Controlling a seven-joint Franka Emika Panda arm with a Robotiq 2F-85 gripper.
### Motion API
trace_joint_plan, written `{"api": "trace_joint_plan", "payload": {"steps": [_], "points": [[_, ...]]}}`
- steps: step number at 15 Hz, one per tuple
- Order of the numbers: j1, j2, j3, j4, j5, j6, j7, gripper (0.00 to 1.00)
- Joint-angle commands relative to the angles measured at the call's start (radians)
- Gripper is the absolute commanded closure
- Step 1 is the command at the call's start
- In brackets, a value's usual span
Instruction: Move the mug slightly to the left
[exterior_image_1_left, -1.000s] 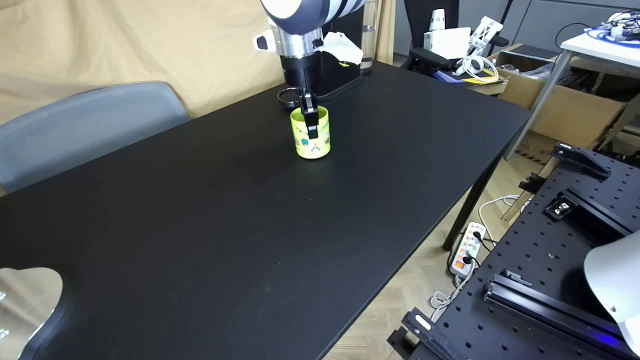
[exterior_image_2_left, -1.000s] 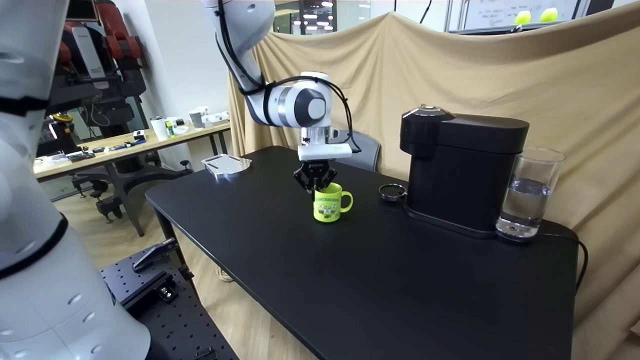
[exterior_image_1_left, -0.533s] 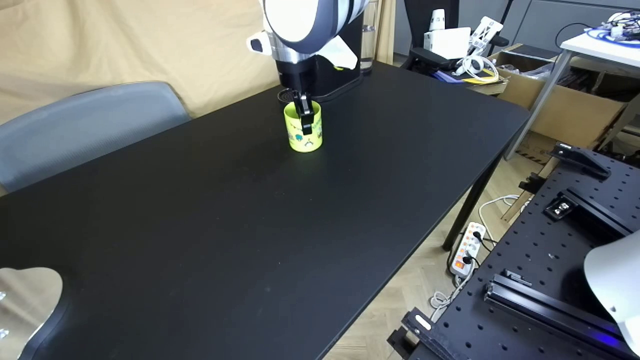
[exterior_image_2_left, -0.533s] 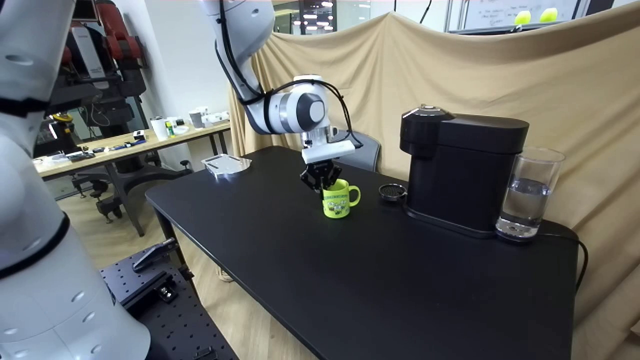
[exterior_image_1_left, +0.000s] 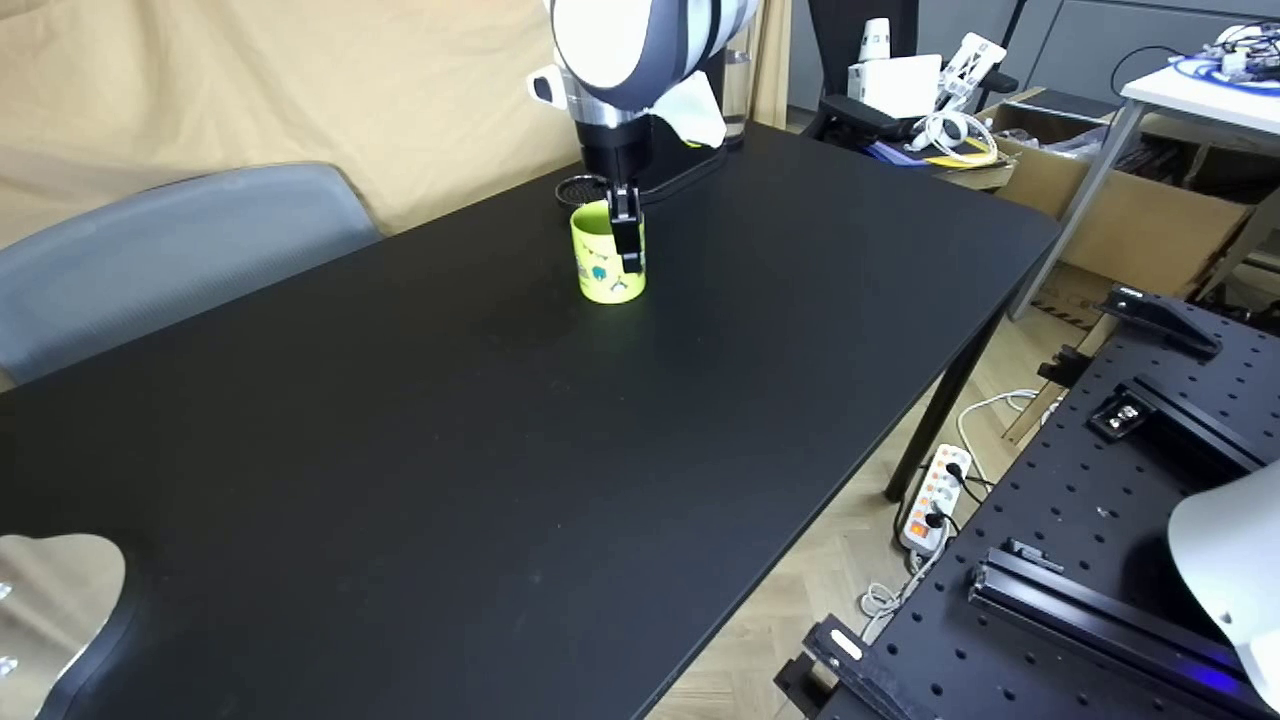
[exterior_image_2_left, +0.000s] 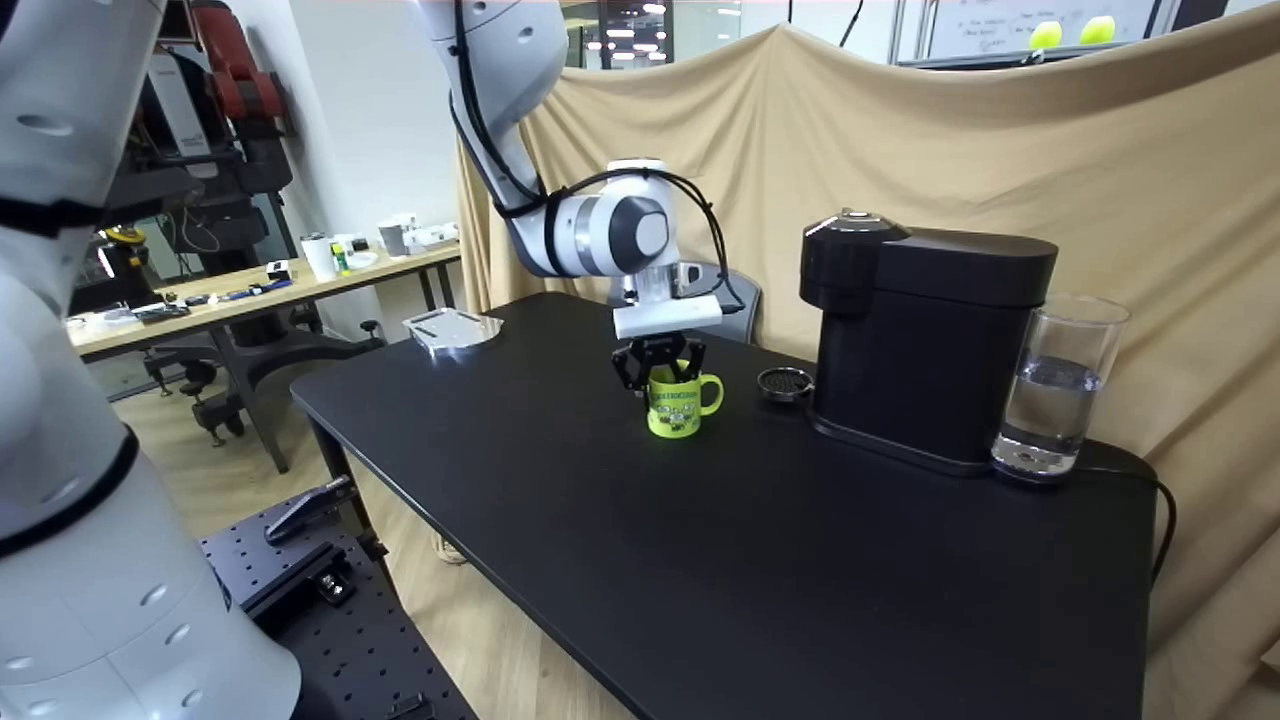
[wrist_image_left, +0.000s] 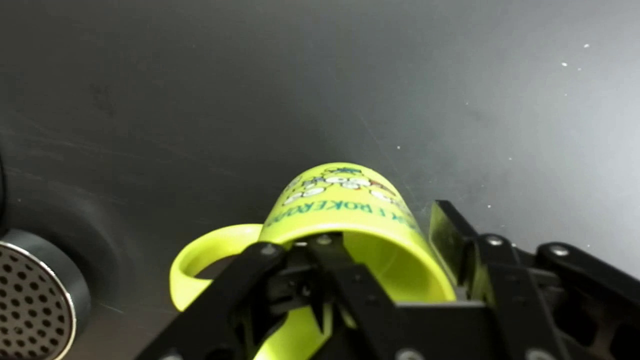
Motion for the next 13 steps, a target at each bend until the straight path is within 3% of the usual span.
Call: {"api": "trace_joint_plan", "payload": {"steps": [1,4,9,13], "points": [[-0.022,-0.039,0.007,-0.007,0.022,-0.041,0.068,0.18],[-0.02,-0.073,0.013,-0.018,0.024,-0.067,0.081,0.01],[-0.004,-0.157,0.027,-0.043,0.029,-0.116,0.106,0.0],[-0.006,-0.261,0.033,-0.102,0.047,-0.246,0.112,0.0]]}}
